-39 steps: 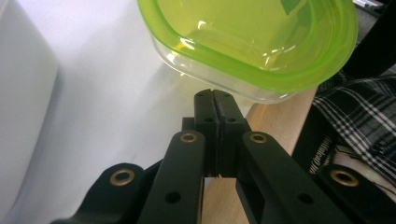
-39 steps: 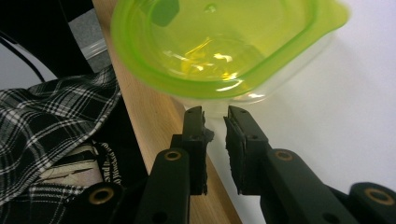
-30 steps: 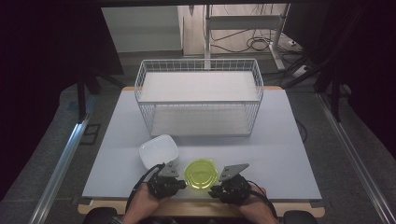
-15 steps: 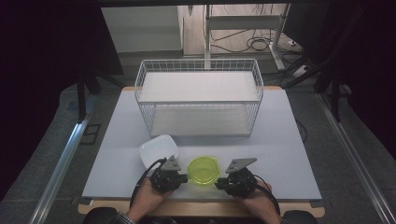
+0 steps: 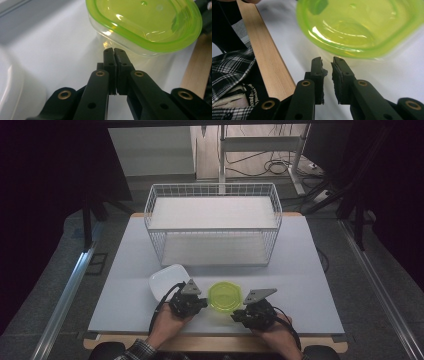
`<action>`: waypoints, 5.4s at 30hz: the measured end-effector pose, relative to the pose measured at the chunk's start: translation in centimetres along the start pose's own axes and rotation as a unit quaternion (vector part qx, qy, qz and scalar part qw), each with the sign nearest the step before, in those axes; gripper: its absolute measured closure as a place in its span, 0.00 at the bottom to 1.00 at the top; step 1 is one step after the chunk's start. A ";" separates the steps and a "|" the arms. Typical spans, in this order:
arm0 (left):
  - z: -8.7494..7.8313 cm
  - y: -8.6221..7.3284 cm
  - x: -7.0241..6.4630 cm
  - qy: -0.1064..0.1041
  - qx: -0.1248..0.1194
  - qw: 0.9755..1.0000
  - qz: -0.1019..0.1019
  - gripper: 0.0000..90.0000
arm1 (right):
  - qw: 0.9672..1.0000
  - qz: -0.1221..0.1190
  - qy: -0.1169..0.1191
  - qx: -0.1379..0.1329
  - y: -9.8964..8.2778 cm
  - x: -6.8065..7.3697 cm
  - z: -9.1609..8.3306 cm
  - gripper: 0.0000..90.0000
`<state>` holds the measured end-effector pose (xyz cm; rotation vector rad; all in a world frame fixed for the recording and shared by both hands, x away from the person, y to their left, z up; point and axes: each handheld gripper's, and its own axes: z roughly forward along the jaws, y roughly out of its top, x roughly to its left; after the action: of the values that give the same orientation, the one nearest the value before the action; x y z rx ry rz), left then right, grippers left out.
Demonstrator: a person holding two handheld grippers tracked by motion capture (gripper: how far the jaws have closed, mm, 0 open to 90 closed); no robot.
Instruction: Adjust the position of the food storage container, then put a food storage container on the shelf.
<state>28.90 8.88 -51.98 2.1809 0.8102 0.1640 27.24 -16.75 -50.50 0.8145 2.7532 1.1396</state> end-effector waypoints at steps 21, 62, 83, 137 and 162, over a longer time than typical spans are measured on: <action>-1.5 1.7 -2.0 0.017 -0.005 0.999 0.040 0.92 | 0.999 -0.003 0.034 -0.020 1.7 1.2 -1.6 0.98; -14.6 -8.2 3.5 0.137 -0.049 0.988 -0.058 0.74 | 0.988 0.092 -0.126 -0.014 -0.9 -8.3 -6.6 0.99; -8.7 -6.6 11.1 0.154 -0.002 0.978 -0.140 0.99 | 0.996 0.033 -0.073 -0.044 4.2 -6.4 -0.5 0.98; -6.8 -2.5 3.6 0.065 -0.028 0.997 -0.030 0.49 | 0.988 0.030 -0.140 -0.053 2.3 -3.5 -2.1 0.71; -6.7 -4.2 3.0 0.068 -0.055 0.996 -0.006 0.07 | 0.993 0.012 -0.074 -0.089 0.8 -2.3 -2.5 0.13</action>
<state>26.73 16.94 -50.80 2.0776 0.8692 0.3455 28.97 -19.02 -48.53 0.8741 2.4868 1.2535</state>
